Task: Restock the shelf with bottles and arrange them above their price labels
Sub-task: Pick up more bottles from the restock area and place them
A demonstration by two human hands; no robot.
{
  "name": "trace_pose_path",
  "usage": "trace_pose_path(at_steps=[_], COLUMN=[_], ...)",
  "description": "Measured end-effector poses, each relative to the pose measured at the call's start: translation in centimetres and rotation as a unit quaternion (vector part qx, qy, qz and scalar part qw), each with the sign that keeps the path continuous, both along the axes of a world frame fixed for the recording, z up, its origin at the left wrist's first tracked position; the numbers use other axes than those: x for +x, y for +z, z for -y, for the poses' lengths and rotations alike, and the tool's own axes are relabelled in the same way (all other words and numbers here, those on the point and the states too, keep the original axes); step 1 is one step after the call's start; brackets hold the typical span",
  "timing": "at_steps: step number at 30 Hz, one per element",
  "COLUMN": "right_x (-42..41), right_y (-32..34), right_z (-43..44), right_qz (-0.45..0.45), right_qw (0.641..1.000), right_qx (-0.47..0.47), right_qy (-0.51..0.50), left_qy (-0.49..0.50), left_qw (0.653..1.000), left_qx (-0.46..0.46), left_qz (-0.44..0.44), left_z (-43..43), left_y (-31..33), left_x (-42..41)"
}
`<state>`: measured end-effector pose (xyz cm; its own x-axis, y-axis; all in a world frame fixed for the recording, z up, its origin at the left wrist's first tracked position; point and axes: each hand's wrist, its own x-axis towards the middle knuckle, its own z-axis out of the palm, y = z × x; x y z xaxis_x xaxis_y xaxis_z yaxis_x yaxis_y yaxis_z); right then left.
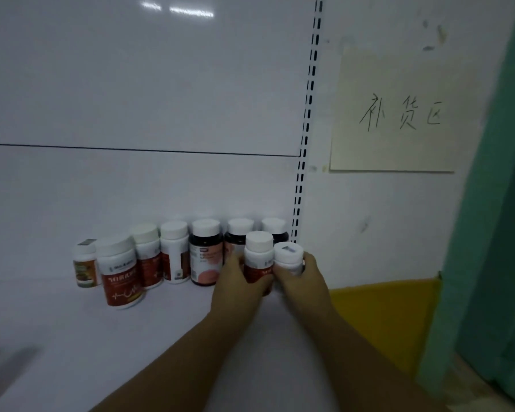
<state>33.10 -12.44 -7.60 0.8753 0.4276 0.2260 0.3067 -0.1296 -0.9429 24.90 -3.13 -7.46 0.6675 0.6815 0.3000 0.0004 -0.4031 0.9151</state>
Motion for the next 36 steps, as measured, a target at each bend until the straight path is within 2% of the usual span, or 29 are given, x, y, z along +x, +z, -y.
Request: trace_pose_path(at_steps=[5, 8, 11, 15, 20, 23, 27, 33, 36], right_x=[0.7, 0.5, 0.5, 0.2, -0.5, -1.4, -4.0, -11.0, -16.7], right_y=[0.4, 1.0, 1.3, 1.3, 1.0, 1.3, 3.6, 8.6, 10.9], right_z=[-0.3, 0.0, -0.1, -0.1, 0.1, 0.0, 0.2, -1.5, -3.7], right_qz=[-0.026, -0.104, -0.154, -0.128, -0.075, -0.057, -0.047, -0.041, -0.070], right_qw=[0.996, 0.981, 0.966, 0.968, 0.967, 0.967, 0.961, 0.941, 0.918], right_qx=[0.080, 0.159, 0.194, 0.177, 0.170, 0.163, 0.166, 0.148, 0.141], right_qy=[-0.017, 0.029, 0.070, 0.120, 0.173, 0.190, 0.214, 0.302, 0.363], left_qy=[-0.039, -0.069, -0.102, -0.129, -0.100, -0.063, -0.067, -0.030, 0.014], left_qw=[0.999, 0.993, 0.984, 0.977, 0.964, 0.978, 0.990, 0.999, 0.998], left_qx=[-0.024, -0.094, -0.145, -0.168, -0.233, -0.186, -0.122, -0.018, 0.021], left_qz=[-0.007, 0.016, 0.035, 0.039, 0.080, 0.078, 0.013, -0.039, -0.052], left_z=[-0.5, -0.6, -0.5, -0.2, 0.5, 0.8, 0.6, -1.7, -3.1], left_y=[0.4, 0.8, 1.4, 1.3, 2.4, 4.4, 7.8, 13.9, 15.9], left_x=[-0.4, -0.5, -1.0, -2.0, -2.9, -3.9, -7.4, -18.1, -25.0])
